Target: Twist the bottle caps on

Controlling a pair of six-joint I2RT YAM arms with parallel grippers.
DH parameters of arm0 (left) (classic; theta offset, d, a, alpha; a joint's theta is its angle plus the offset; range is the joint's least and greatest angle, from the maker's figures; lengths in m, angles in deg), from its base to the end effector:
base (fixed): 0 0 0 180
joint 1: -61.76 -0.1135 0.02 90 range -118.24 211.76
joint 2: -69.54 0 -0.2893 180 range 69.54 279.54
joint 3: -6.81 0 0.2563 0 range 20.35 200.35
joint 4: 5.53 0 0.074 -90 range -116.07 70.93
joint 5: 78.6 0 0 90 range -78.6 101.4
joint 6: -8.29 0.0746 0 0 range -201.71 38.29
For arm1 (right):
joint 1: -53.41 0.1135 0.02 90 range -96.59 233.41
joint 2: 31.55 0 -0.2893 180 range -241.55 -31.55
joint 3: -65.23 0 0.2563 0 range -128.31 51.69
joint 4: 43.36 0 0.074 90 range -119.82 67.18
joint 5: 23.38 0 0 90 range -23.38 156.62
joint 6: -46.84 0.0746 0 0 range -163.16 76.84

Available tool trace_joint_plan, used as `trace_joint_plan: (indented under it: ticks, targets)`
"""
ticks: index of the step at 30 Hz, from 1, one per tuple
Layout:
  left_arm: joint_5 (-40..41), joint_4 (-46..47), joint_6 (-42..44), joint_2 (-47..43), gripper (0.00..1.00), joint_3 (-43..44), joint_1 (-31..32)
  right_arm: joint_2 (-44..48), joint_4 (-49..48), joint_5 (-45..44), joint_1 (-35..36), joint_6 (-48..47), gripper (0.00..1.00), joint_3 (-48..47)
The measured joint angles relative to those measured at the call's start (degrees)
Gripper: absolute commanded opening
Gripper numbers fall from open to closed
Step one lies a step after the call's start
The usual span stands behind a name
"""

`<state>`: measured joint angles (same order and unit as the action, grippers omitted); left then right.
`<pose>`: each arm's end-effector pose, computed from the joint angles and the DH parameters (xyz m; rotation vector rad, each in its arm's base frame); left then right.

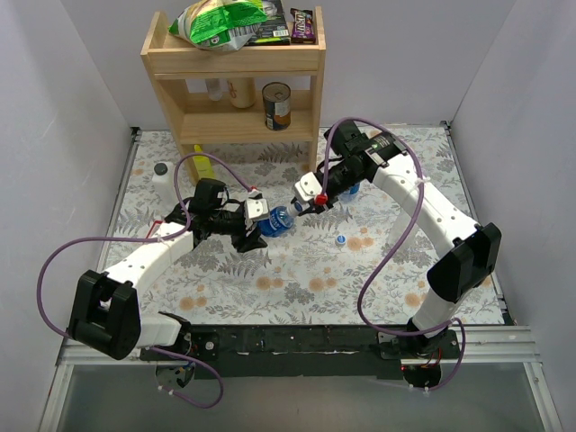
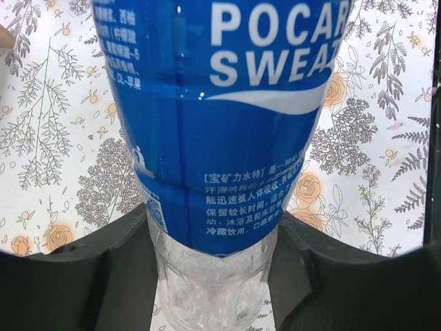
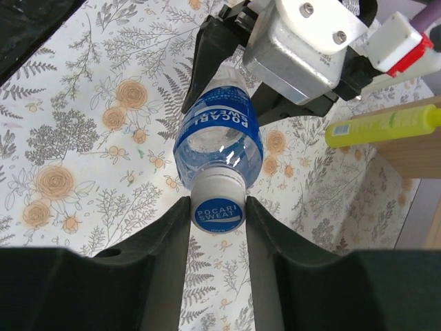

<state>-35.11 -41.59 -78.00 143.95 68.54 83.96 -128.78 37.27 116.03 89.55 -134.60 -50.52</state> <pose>0.2341 -0.1540 0.2417 0.8893 2.1851 -1.1287 0.2547 0.2562 0.3736 -2.1314 0.7629 0.6574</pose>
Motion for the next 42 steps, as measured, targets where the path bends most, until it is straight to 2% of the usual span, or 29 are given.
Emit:
trace_joint_plan:
  ticks: [2, 6, 9, 12, 15, 17, 19, 20, 21, 22, 23, 24, 25, 27, 31, 34, 38, 42]
  targets:
    - [0.1, 0.0, 0.0, 0.0, 0.0, 0.0, 0.0, -0.1, -1.0, 0.0, 0.2, 2.9, 0.32, -0.2]
    - [3.1, 1.9, -2.4, 0.0, 0.0, 0.1, -0.1, -2.0, -5.5, -0.3, -0.1, 15.9, 0.21, -1.6]
    - [10.2, 5.9, -5.9, 0.0, 0.0, -0.7, 0.4, -4.5, -12.9, -2.5, -1.1, 33.5, 0.19, -2.4]
    - [21.9, 12.2, -8.7, -0.7, 0.0, -3.3, 3.1, -8.0, -19.5, -2.9, -2.8, 53.0, 0.18, -3.3]
    - [34.0, 16.8, -8.5, -1.1, 0.0, -5.6, 6.9, -9.7, -28.8, 0.7, -5.8, 73.9, 0.19, 1.0]
    - [39.2, 18.6, -7.7, -1.1, 0.0, -6.8, 8.8, -11.1, -31.5, 3.2, -7.4, 83.8, 0.23, 1.9]
    - [42.8, 19.9, -7.1, -1.1, 0.0, -7.3, 9.6, -12.2, -33.4, 4.7, -8.1, 89.2, 0.34, 1.8]
    - [44.3, 20.5, -6.6, -1.1, 0.0, -7.4, 9.6, -13.0, -34.3, 5.4, -8.3, 91.5, 0.4, 0.9]
    - [45.0, 21.0, -6.6, -1.1, 0.0, -7.4, 9.6, -13.4, -35.1, 5.8, -8.5, 92.6, 0.53, 0.4]
    - [45.4, 21.6, -6.6, -1.3, 0.0, -7.4, 9.5, -13.4, -36.5, 6.7, -8.7, 93.6, 0.61, 0.1]
    - [44.8, 21.9, -6.9, -1.6, 0.0, -7.4, 9.4, -13.4, -38.0, 8.0, -9.5, 94.7, 0.67, 0.1]
    - [43.9, 21.8, -7.5, -2.1, 0.0, -7.4, 9.0, -13.0, -39.8, 9.6, -10.0, 95.8, 0.83, 0.1]
    - [42.2, 21.3, -8.5, -2.7, 0.0, -7.4, 8.2, -12.3, -42.8, 11.3, -10.8, 96.8, 0.88, 1.0]
    - [35.8, 19.5, -10.5, -3.8, 0.0, -7.3, 5.6, -8.7, -53.9, 14.6, -13.2, 100.1, 0.91, 7.1]
    - [20.0, 15.5, -15.5, -4.2, 0.0, -6.1, -0.5, 1.7, -76.9, 20.1, -19.0, 105.8, 0.92, 24.2]
    - [10.2, 14.1, -19.0, -3.8, 0.0, -4.5, -1.3, 3.3, -86.4, 22.2, -18.2, 107.8, 0.93, 25.8]
    - [2.7, 14.0, -21.9, -3.0, 0.0, -3.0, -1.0, 3.3, -93.8, 22.8, -14.1, 109.0, 0.91, 26.8]
    - [-0.2, 13.9, -22.9, -2.8, 0.0, -3.0, -1.0, 3.2, -96.0, 22.7, -11.2, 109.3, 0.82, 27.0]
